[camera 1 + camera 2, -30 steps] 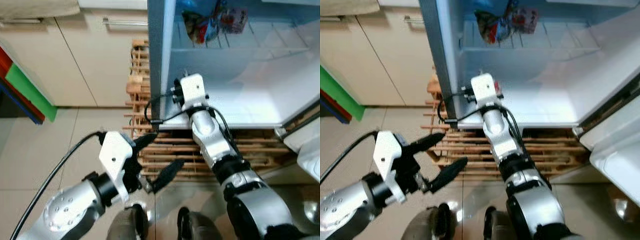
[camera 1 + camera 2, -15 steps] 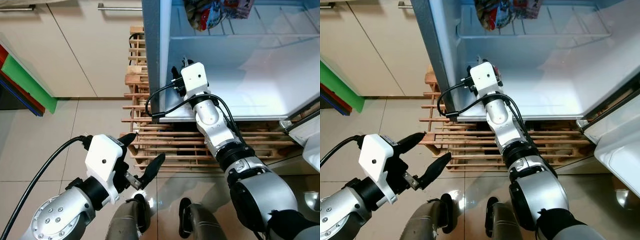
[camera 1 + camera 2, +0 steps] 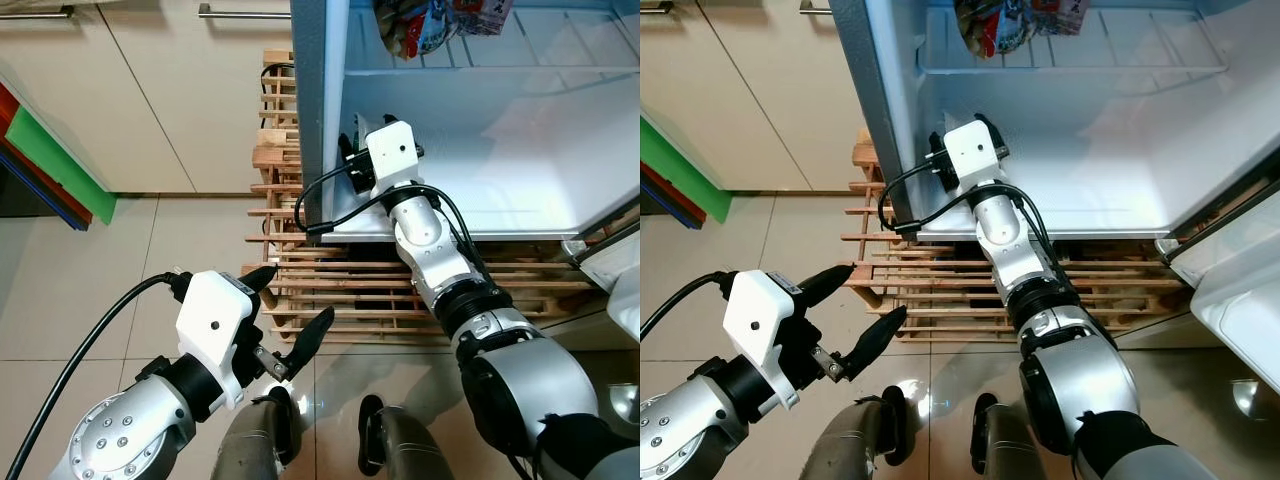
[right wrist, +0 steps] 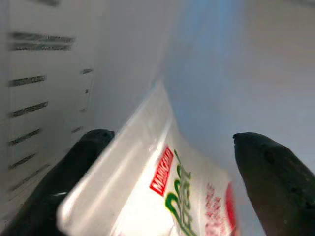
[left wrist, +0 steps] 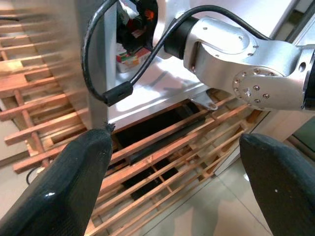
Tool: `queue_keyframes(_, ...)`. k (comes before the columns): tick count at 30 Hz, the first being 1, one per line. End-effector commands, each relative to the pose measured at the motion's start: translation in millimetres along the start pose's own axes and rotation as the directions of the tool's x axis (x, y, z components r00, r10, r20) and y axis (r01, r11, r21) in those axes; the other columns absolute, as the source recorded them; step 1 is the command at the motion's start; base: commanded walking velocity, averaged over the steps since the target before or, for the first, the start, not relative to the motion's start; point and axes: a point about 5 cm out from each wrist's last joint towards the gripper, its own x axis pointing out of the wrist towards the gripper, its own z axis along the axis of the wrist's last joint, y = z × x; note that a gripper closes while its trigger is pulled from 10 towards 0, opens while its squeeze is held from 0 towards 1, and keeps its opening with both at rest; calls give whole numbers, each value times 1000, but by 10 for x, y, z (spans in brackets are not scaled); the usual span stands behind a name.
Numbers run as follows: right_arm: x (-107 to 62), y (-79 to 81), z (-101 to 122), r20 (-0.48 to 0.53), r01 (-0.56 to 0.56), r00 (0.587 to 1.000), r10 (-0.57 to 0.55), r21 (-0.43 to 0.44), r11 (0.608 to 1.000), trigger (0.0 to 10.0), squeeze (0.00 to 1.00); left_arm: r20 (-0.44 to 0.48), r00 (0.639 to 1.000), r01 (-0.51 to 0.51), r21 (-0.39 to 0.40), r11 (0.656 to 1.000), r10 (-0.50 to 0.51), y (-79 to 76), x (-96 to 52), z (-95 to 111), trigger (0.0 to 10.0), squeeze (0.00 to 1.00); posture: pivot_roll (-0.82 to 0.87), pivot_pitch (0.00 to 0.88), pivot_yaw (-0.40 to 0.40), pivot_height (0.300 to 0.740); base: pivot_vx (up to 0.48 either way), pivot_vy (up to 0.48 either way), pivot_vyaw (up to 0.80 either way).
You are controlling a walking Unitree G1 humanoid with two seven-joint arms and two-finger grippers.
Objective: Restocking fridge
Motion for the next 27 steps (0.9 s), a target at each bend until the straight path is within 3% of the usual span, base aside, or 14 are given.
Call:
queue_keyframes(1, 0, -88, 34, 28, 45, 999, -44, -26, 999, 10000, 1000, -5, 1000, 6, -4, 1000, -6, -10, 6, -27, 10000, 0, 194, 326, 6, 740, 0, 0, 0)
queue_keyframes(6, 6, -275, 202, 138, 128, 984, -111, -119, 985, 10000, 1000, 10, 1000, 15, 4, 1000, -15, 6, 58, -24, 10000, 0, 174, 308, -2, 740, 0, 0, 0)
queue_keyframes(11, -28, -354, 268, 183, 153, 975, -125, -146, 977, 10000, 1000, 16, 1000, 14, 7, 1000, -14, 28, 93, -32, 10000, 0, 155, 288, -9, 740, 0, 0, 0)
queue_keyframes(14, -90, -377, 287, 199, 149, 973, -119, -146, 978, 10000, 1000, 27, 1000, 16, 10, 1000, -16, 44, 132, -33, 10000, 0, 141, 268, -17, 740, 0, 0, 0)
queue_keyframes(19, -368, -355, 292, 186, 145, 976, -113, -166, 976, 10000, 1000, 51, 998, 22, 21, 1000, -23, 85, 240, -49, 10000, 0, 94, 203, -36, 740, 0, 0, 0)
queue_keyframes(20, -460, -374, 271, 152, 177, 976, -155, -142, 974, 10000, 278, 56, 998, 17, 21, 1000, -19, 98, 259, -53, 10000, 0, 83, 187, -39, 740, 0, 0, 0)
queue_keyframes(22, -517, -389, 250, 127, 200, 975, -184, -124, 972, 10000, 278, 58, 998, 14, 20, 1000, -15, 112, 278, -60, 10000, 0, 76, 177, -41, 740, 0, 0, 0)
queue_keyframes(23, -597, -391, 222, 96, 220, 973, -211, -99, 970, 10000, 0, 56, 998, -4, -17, 1000, 5, 147, 313, -84, 10000, 0, 56, 132, -42, 740, 0, 0, 0)
queue_keyframes(25, -653, -392, 209, 76, 233, 971, -227, -84, 969, 10000, 0, 55, 998, -16, -45, 999, 18, 170, 337, -101, 10000, 0, 56, 132, -42, 740, 0, 0, 0)
queue_keyframes(27, -873, -414, 295, 80, 272, 960, -268, -37, 962, 10000, 0, 88, 993, -67, -62, 996, 73, 285, 415, -69, 10000, 0, 18, 55, -35, 740, 0, 0, 0)
